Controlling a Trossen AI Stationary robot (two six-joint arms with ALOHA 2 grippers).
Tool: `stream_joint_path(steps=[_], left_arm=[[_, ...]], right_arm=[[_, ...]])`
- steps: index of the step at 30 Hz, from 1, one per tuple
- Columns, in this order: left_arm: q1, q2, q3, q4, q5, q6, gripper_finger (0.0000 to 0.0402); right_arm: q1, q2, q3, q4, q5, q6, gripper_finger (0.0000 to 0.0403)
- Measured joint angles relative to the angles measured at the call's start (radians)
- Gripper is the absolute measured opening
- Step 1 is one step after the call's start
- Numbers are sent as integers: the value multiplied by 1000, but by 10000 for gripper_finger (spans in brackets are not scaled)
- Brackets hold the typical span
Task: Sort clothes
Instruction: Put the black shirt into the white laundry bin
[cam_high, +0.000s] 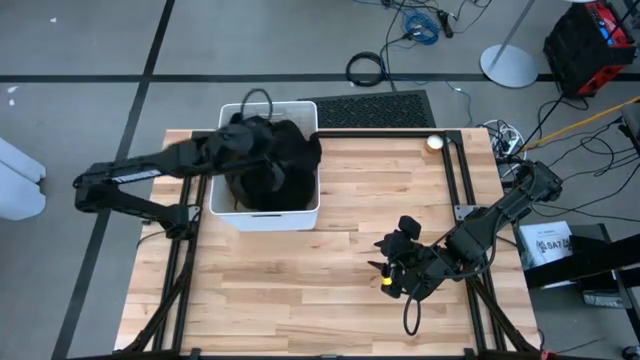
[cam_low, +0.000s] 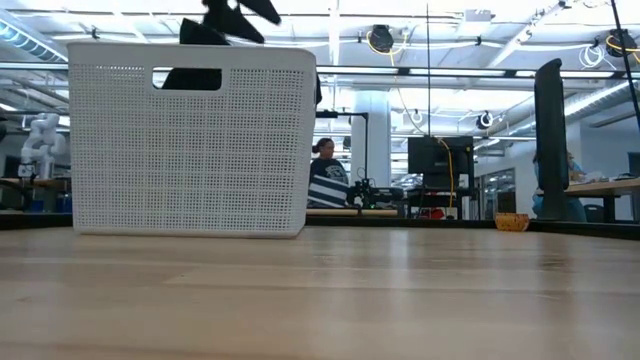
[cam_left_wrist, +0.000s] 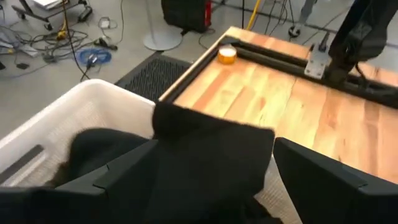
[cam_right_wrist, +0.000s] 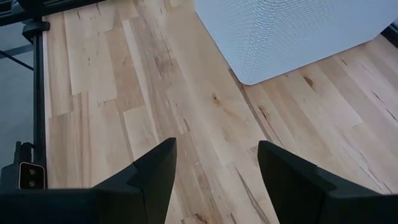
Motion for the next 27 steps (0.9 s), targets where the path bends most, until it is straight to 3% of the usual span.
stream_joint_path(steps=[8,15,21,27], left_arm=[[0,1,-305,337,-100,-49,318],[2,-2,-489,423,-223,-113,317],[3,26,-567,415,-158,-127,317],[16,146,-576,414,-63,-123,317]], right_arm=[[4,4,0,-3,0,0,212],[3,27,0,-5,-1,-5,212],[-3,29,0,-5,0,-7,212],[-22,29,0,-1,0,-3,212]])
